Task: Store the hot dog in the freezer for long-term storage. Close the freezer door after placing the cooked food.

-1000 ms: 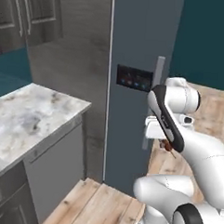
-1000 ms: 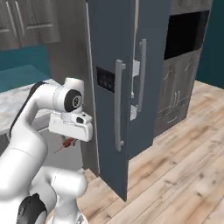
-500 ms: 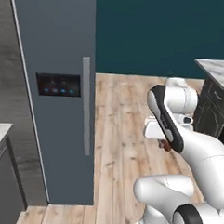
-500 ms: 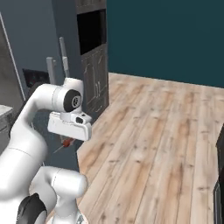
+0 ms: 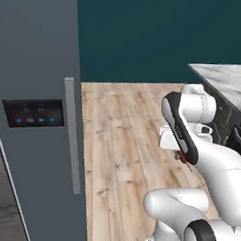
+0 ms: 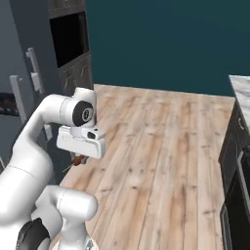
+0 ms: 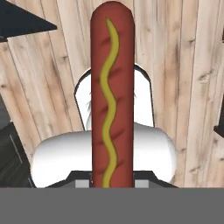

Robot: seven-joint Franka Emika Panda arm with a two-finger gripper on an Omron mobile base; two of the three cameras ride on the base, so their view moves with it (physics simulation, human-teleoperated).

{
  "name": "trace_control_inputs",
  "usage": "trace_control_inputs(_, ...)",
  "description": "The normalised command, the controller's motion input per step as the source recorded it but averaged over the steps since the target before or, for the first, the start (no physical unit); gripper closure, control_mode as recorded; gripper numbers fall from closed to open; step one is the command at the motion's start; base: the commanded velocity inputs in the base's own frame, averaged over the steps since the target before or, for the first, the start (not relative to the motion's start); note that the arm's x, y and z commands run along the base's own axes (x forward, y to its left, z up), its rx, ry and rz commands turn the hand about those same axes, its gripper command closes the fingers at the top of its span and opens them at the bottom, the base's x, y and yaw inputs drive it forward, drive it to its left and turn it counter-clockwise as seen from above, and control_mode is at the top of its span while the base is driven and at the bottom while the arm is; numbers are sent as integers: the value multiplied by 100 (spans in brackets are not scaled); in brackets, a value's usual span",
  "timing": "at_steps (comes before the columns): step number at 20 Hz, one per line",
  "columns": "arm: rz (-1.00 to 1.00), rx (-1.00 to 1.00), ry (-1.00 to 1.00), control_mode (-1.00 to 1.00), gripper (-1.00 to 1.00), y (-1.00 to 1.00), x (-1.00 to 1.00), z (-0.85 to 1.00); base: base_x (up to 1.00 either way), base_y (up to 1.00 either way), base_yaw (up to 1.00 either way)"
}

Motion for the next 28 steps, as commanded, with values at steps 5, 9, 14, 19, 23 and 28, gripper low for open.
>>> trace_control_inputs(5,0,0,0,100,100,0,0,0,71,-56,9)
trace_control_inputs(9,0,0,0,100,100,0,0,0,62,-63,14)
trace_control_inputs(14,0,0,0,100,100,0,0,0,65,-64,19)
trace_control_inputs(19,0,0,0,100,100,0,0,0,61,-44,32)
trace_control_inputs(23,0,0,0,100,100,0,0,0,52,0,40)
trace_control_inputs(28,0,0,0,100,100,0,0,0,52,-1,48)
